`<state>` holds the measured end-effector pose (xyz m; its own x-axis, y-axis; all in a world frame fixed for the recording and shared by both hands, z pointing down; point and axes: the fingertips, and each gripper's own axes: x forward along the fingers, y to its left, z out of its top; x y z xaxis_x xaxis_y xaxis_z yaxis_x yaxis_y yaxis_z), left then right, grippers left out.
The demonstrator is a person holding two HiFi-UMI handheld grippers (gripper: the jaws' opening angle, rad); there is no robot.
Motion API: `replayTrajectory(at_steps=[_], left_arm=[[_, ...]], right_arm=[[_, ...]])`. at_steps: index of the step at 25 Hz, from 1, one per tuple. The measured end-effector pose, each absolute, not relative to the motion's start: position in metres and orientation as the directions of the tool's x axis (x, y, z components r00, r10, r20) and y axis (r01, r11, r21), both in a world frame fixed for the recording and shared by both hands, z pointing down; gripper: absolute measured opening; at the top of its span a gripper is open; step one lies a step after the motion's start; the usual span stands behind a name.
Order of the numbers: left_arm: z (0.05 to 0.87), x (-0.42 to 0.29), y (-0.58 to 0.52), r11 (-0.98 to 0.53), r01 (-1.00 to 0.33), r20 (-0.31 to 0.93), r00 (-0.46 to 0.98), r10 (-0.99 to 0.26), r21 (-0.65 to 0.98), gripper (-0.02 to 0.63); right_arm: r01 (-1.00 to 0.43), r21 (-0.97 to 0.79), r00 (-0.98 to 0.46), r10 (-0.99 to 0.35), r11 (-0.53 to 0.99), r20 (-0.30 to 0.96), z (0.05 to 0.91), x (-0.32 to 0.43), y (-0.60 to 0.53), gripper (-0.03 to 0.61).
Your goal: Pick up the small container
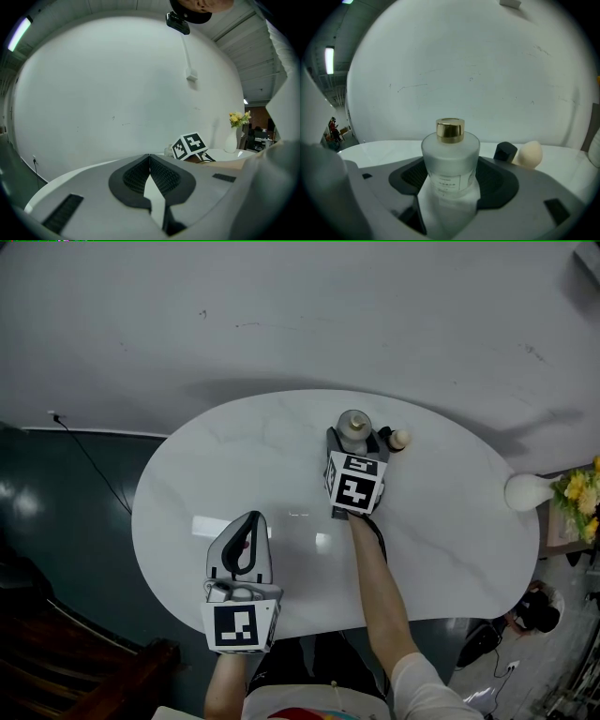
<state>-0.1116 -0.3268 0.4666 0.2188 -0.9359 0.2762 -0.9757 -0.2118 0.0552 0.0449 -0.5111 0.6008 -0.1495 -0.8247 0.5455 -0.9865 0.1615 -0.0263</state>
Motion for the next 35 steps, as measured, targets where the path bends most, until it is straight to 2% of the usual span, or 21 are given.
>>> replayTrajectory(at_steps=[7,18,22,26,35], left_arm=[[0.447,-0.113,-0.322,-0.212,-0.977,0.237,0.214,-0.948,0.034,0.017],[0.368,-0.103,-0.304,-0.213,-0.977,0.096,0.213,-0.972,0.004,0.017],[0.346,-0.099,-0.292,-0.215,-0.976,0.09,0.212,-0.973,-0.025,0.017],[0.319,-0.092,-0.281,-0.217,-0.976,0.027,0.216,-0.976,-0.031,0.017],[0.288,-0.093,-0.238,-0.207,-0.974,-0.029,0.21,-0.977,-0.089,0.017]], right_arm=[[-0.982,-0.001,-0.162,-0.852,0.187,0.497,0.562,0.043,-0.499,0.334],[-0.977,0.04,-0.183,-0.915,0.21,0.359,0.427,0.048,-0.456,0.334],[-0.966,0.011,-0.242,-0.917,0.258,0.316,0.38,0.047,-0.427,0.334],[-0.958,0.009,-0.276,-0.927,0.288,0.255,0.338,0.048,-0.393,0.334],[-0.93,-0.014,-0.365,-0.916,0.368,0.169,0.299,0.042,-0.294,0.334]])
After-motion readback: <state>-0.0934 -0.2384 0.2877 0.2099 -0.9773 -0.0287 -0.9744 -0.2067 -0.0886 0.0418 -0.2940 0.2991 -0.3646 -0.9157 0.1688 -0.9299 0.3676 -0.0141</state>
